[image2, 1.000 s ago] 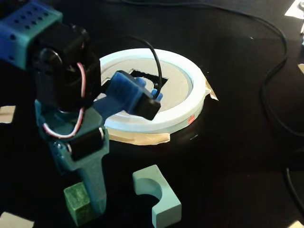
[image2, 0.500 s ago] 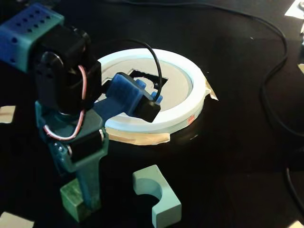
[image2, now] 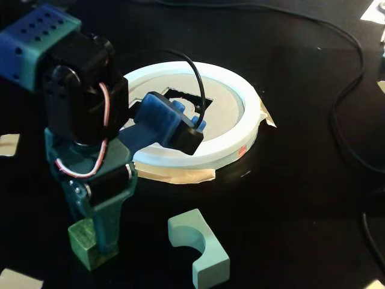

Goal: Pick up the square block and drop it in corresponding square shaped hole

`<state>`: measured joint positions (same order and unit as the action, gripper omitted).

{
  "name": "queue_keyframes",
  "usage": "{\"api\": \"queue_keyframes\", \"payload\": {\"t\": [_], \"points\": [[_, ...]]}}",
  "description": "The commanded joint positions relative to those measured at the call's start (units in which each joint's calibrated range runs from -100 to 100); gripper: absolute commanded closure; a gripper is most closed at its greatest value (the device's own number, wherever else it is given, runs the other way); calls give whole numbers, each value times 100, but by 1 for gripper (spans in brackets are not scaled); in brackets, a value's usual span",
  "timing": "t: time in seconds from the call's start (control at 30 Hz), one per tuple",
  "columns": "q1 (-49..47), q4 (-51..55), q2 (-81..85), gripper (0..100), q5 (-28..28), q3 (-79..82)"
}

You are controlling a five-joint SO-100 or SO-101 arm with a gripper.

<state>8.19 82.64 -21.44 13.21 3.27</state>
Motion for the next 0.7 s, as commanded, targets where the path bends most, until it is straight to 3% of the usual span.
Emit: {"api": "queue_keyframes", "payload": {"t": [0.0,0.33,0.67], "points": [[-33,0,205,68,34,-409],[-719,482,1683,68,298,-409],[-3154,562,2928,67,1172,-409]]}}
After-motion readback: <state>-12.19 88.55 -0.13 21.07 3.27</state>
